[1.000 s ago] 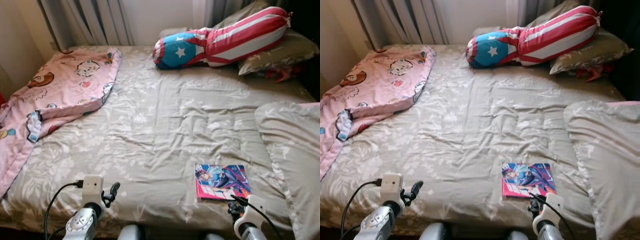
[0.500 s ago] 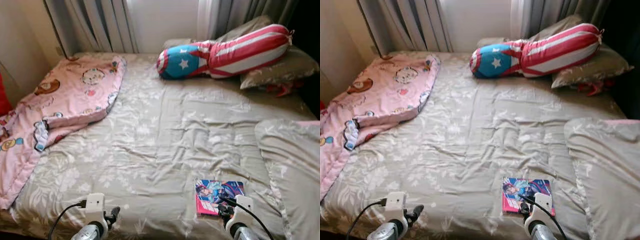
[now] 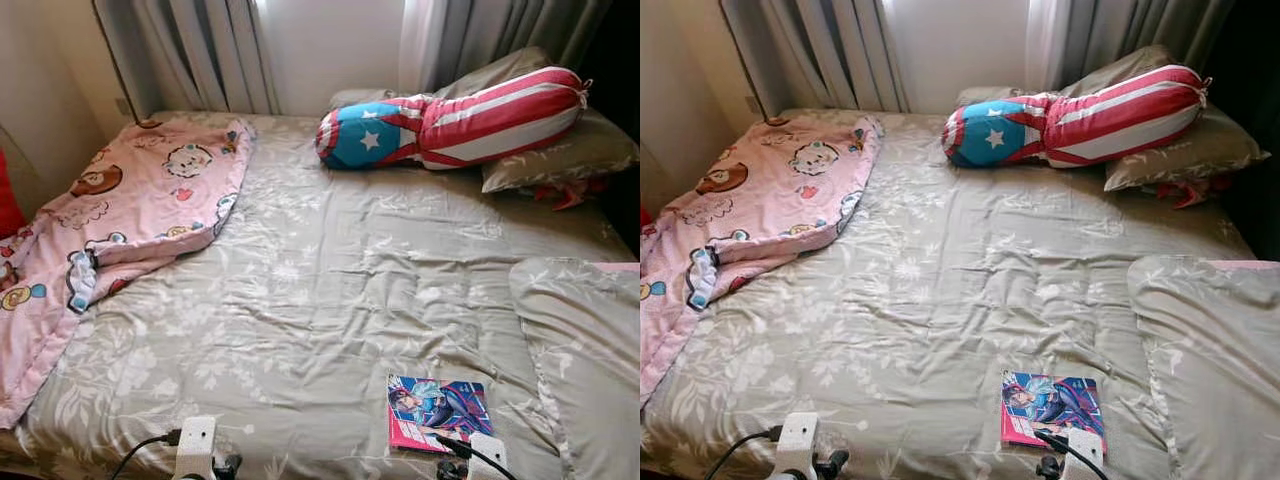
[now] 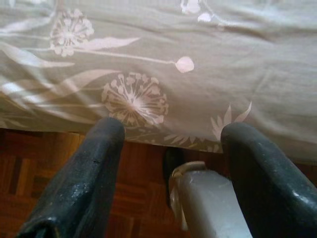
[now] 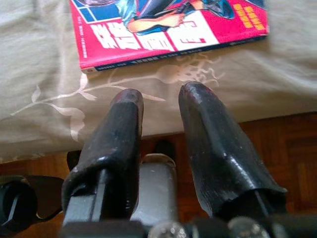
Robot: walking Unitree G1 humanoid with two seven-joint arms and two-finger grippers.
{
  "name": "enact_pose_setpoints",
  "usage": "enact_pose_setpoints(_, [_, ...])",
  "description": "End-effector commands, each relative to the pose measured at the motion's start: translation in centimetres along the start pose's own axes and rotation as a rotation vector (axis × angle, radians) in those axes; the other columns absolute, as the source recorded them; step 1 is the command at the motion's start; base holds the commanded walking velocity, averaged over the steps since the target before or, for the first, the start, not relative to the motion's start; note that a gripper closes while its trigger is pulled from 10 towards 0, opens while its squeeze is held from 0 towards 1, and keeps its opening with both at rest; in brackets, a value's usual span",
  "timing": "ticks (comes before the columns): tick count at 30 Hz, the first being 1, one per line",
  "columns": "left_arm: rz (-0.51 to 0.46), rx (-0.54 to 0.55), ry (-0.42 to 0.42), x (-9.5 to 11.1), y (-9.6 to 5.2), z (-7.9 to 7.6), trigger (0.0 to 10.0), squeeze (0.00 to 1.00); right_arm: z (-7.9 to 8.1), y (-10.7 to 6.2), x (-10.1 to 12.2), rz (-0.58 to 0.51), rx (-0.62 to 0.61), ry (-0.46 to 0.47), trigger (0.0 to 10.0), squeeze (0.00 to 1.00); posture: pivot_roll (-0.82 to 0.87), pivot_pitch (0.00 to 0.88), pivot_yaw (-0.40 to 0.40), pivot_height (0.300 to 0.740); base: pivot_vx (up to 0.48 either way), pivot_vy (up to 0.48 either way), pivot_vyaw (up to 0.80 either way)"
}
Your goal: Clean up the room
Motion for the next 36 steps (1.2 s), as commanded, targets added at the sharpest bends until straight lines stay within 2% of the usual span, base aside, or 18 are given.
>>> enact_pose_setpoints(1, [0.001, 0.026, -0.007, 0.0, 0.0, 0.6, 10.0, 0.00, -0.1, -0.1, -0.5, 0.023, -0.004, -0.003, 10.0, 0.00, -0.01, 0.000, 0.020, 0.731, 0.000, 0.000, 0.00])
enact_pose_setpoints(5, [0.015, 0.018, 0.011, -0.3, 0.0, 0.4, 10.0, 0.00, 0.3, 0.0, -0.3, 0.020, 0.016, -0.044, 10.0, 0.00, -0.01, 0.000, 0.018, 0.731, 0.000, 0.000, 0.00])
enact_pose_setpoints(13, [0.003, 0.031, -0.008, 0.0, 0.0, 0.4, 10.0, 0.00, 0.5, 0.1, 0.0, 0.016, 0.021, -0.057, 10.0, 0.00, 0.01, 0.000, 0.001, 0.731, 0.000, 0.000, 0.80])
enact_pose_setpoints(17, [0.000, 0.052, -0.016, 0.1, -0.1, 1.0, 10.0, 0.00, 0.6, 0.0, -0.3, 0.029, 0.022, -0.073, 10.0, 0.00, 0.01, 0.000, -0.003, 0.731, 0.000, 0.000, 0.80])
enact_pose_setpoints(28, [0.003, 0.051, -0.017, 0.0, 0.0, 0.9, 10.0, 0.00, 0.0, 0.0, -0.5, 0.034, 0.004, -0.064, 10.0, 0.00, 0.01, 0.000, -0.013, 0.731, 0.000, 0.000, 0.80])
enact_pose_setpoints(36, [0.016, 0.045, -0.007, -0.4, 0.0, 0.5, 10.0, 0.00, -1.6, -0.3, -1.0, 0.035, -0.014, -0.035, 10.0, 0.00, 0.01, 0.000, -0.015, 0.731, 0.000, 0.000, 0.06])
Point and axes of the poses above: a point about 5 cm out from each wrist's last joint towards the gripper, its own y axis pointing out of the wrist towards the gripper, its own x axis along the axis of the wrist's last joint, z = x × y, the point moved 4 cm from there along y, pointing out of the wrist towards the gripper, and after that the axes turned 15 degrees about -y, right-handed, at the moved point
